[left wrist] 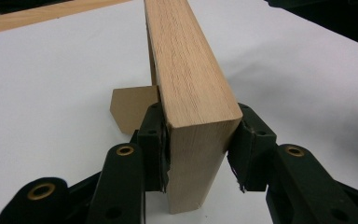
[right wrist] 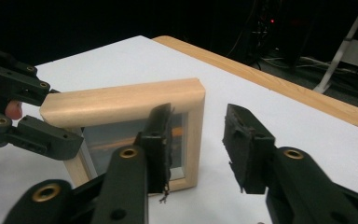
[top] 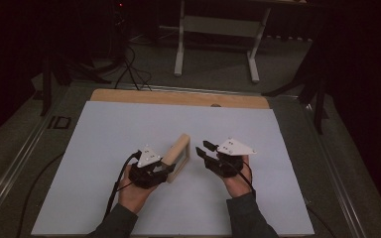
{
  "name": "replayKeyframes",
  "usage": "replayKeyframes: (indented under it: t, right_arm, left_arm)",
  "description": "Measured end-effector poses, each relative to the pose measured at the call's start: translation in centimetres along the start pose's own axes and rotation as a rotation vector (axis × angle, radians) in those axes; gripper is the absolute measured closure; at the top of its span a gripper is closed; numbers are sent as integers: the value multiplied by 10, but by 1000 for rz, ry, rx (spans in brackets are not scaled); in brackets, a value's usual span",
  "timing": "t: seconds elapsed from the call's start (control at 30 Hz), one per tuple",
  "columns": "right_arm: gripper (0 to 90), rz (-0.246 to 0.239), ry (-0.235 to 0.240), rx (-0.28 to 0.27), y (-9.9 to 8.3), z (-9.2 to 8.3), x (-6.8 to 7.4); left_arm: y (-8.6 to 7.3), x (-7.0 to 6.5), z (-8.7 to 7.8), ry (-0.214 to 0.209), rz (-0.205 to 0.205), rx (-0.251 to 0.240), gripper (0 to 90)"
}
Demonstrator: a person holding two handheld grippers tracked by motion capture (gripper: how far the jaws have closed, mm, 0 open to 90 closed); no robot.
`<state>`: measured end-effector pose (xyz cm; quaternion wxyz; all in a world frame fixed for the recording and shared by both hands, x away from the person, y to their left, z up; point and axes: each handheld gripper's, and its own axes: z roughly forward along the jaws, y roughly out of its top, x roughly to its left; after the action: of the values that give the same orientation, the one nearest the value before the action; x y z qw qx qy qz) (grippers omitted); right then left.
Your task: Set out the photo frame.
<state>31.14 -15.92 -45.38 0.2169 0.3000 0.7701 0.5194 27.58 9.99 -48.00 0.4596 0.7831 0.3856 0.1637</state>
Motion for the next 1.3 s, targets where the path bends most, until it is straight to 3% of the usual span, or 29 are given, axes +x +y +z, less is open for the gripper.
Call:
replayKeyframes:
  t: [0.33, 0.8, 1.1, 1.3]
  right_arm:
    - [776, -10, 8, -9, 1, -2, 1]
    - [768, 3, -5, -17, 3, -3, -1]
    - [894, 5, -15, -28, 5, -4, 1]
    - [896, 7, -12, -26, 6, -2, 3]
  left_arm:
    - [-1, -5, 0, -8, 39, -1, 607]
    - [-2, -13, 1, -18, 76, -6, 607]
    - [-3, -22, 2, -42, 118, -17, 608]
    - [-3, -27, 3, -56, 142, -21, 607]
